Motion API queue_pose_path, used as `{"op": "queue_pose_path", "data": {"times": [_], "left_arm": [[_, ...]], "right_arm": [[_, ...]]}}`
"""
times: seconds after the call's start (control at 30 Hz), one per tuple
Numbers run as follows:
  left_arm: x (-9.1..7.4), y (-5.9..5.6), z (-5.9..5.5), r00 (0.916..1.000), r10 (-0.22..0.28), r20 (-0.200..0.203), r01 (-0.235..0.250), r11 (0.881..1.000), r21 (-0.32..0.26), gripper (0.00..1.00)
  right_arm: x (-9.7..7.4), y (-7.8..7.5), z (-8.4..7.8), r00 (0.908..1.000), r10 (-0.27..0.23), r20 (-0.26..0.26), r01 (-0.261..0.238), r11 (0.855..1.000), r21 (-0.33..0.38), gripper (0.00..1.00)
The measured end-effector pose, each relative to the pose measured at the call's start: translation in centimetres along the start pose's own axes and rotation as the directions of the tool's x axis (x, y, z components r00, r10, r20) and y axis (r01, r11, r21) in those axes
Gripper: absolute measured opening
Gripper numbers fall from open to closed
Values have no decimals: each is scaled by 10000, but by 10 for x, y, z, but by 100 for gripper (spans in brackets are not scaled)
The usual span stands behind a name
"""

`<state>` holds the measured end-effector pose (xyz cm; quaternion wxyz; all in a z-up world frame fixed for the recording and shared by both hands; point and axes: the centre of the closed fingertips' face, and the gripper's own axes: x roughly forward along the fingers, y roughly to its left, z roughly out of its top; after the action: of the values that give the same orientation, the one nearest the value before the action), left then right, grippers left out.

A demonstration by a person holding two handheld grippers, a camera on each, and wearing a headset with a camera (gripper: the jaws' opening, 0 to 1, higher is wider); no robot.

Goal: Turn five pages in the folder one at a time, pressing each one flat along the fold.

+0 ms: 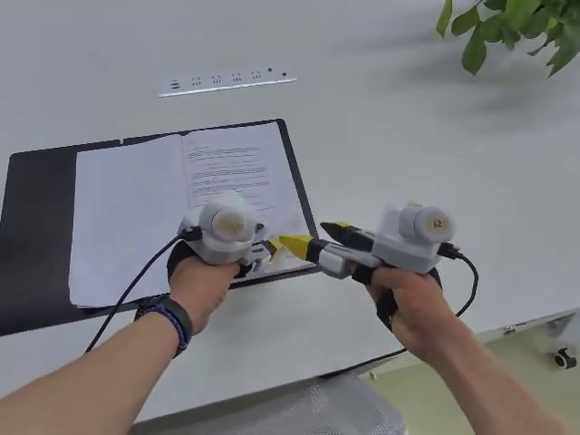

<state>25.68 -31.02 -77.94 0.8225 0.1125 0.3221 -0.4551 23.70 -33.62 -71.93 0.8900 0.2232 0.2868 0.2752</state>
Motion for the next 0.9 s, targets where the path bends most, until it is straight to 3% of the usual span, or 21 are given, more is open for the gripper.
{"op": "queue_pose_path", "data": {"times": [0.13, 0.43, 0.77, 0.9], "left_arm": [[-1, -1, 0, 10000, 16, 28, -16, 10000, -23, 25], [-3, -2, -3, 10000, -35, 61, 36, 9999, -137, 26], [-9, -14, -10, 9998, -145, -167, 144, 9999, -58, 35], [-13, -18, -13, 9990, -242, -375, 233, 9994, -255, 40]], "right_arm": [[18, -8, 5, 9999, 126, 107, -131, 9986, 507, 59], [39, -18, 1, 9995, 286, 141, -304, 9887, 1466, 56], [38, -15, -4, 9990, 434, 45, -436, 9859, 1613, 52], [32, -16, -7, 9992, 393, 78, -400, 9840, 1738, 44]]}}
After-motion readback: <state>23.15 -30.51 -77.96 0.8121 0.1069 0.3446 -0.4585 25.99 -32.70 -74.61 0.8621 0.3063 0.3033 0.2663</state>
